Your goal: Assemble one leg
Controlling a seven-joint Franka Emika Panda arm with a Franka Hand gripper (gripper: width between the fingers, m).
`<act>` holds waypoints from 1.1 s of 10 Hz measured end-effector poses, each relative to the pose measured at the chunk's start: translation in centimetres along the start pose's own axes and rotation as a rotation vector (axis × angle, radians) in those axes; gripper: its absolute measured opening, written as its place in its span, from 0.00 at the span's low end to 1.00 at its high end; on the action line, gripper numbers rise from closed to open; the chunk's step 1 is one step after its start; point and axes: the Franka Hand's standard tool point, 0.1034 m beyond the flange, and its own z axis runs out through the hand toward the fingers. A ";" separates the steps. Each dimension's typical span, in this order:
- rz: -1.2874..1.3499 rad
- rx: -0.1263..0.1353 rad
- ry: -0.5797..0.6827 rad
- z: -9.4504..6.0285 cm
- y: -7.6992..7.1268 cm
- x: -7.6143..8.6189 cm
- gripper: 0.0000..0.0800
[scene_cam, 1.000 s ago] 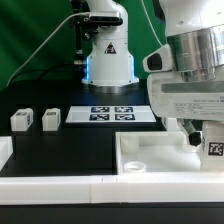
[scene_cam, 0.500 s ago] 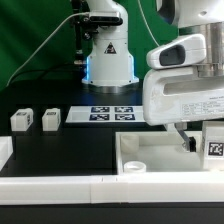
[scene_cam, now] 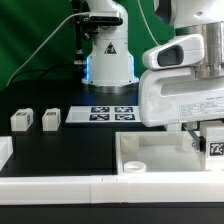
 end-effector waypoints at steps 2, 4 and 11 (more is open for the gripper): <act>0.077 0.003 0.001 0.0 0.1 0.1 0.37; 0.317 0.008 0.006 0.0 0.4 0.2 0.37; 1.185 0.048 -0.017 -0.1 0.6 -0.6 0.38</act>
Offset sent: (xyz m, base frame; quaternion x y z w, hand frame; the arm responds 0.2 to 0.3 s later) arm 0.0041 -0.0002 -0.0003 0.0123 0.0200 0.3641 0.9311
